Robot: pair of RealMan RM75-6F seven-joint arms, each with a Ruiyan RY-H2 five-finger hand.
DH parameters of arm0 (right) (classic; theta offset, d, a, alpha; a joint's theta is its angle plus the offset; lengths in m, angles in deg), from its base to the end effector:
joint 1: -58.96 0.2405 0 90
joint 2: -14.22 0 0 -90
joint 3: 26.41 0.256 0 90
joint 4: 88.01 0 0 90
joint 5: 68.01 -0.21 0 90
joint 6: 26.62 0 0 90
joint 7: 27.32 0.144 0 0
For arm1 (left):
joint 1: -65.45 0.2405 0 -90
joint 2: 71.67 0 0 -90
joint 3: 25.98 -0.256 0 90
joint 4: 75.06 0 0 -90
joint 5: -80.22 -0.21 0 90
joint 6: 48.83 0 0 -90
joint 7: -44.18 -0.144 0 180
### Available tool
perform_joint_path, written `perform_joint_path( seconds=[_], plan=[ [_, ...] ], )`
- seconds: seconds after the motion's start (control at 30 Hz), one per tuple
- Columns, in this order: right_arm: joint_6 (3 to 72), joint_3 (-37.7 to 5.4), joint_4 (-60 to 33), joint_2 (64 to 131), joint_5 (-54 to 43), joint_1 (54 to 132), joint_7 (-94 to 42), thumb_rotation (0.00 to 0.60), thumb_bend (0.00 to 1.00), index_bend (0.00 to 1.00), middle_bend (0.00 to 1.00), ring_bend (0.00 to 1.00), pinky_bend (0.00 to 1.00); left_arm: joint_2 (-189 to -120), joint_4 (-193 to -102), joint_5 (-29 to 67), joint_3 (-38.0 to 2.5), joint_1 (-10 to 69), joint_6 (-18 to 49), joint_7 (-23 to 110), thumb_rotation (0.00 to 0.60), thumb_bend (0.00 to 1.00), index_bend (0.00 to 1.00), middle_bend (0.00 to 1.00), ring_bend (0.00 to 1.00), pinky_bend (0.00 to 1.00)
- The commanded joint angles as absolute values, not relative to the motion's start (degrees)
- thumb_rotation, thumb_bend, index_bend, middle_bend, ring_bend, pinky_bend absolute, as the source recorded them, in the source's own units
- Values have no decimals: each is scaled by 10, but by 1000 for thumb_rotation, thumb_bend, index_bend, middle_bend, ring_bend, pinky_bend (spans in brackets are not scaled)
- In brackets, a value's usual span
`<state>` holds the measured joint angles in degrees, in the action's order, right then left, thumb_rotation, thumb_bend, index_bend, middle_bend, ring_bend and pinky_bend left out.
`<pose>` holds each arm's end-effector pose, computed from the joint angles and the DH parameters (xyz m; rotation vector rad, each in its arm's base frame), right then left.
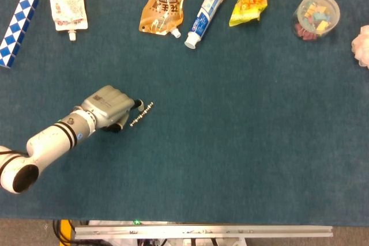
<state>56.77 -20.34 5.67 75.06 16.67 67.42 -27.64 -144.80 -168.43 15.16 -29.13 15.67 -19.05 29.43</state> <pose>-0.2971 -0.2116 0.1807 1.3970 -0.8236 0.9397 -0.1929 0.2997 -0.0068 -2.3558 -1.0323 -0.3779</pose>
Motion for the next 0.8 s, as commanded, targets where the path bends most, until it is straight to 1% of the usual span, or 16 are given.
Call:
perform_joint_path(
  seconds=[0.03,0.27,0.47,0.63,0.8],
  plan=[
    [568,-203,56,751,166,674,-275,600,289,400,400,315,303,-1441,-1697,138,-293,157,-184,301,600,812,215,1000,1000,944],
    [567,-203,52,751,166,673,-269,600,289,400,400,314,303,-1413,-1734,106,-300,169,-156,308,600,812,215,1000,1000,944],
    [564,-204,47,753,166,674,-264,600,289,400,400,315,303,-1391,-1774,71,-323,179,-152,310,600,811,215,1000,1000,944],
    [564,-204,44,753,167,674,-259,600,289,400,400,317,303,-1392,-1786,53,-333,185,-149,311,600,811,215,1000,1000,944],
    [567,-204,42,753,169,672,-255,600,289,400,400,320,303,-1405,-1774,55,-338,186,-152,303,600,811,215,1000,1000,944]
  ],
)
